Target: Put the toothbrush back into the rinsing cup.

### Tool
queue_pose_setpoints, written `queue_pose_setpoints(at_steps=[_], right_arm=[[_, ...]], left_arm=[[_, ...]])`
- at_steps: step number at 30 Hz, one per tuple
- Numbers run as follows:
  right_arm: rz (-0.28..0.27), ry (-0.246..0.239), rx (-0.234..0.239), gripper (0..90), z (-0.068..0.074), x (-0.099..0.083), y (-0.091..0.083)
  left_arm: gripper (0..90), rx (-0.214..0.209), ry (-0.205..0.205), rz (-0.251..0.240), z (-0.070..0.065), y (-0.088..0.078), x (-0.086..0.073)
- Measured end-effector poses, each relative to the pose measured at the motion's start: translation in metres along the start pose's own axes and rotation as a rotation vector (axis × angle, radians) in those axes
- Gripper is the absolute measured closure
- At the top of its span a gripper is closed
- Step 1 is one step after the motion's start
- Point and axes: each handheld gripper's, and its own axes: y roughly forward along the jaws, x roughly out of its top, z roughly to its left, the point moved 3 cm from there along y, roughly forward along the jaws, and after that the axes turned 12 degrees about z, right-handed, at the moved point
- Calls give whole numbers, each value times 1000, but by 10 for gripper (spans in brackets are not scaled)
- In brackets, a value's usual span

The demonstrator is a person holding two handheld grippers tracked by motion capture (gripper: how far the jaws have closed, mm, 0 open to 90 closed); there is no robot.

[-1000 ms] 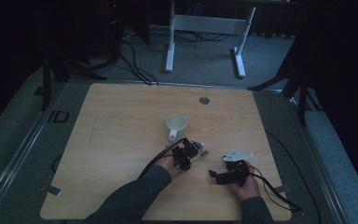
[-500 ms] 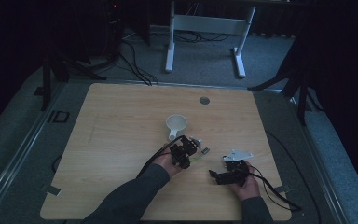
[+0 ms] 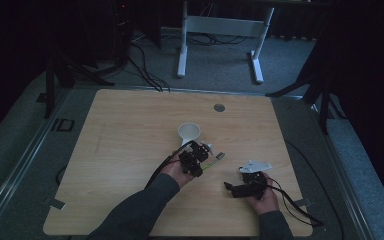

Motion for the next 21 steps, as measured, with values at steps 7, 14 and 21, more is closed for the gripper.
queue_pose_setpoints(at_steps=[7, 14, 21], right_arm=[[0, -1, 0, 123, 0, 0, 0], [-1, -2, -1, 123, 0, 0, 0], [-1, -2, -1, 123, 0, 0, 0]], left_arm=[[841, -15, -4, -21, 3, -5, -2], [840, -31, -10, -42, 5, -10, -3], [840, -40, -19, -63, 7, -14, -4]])
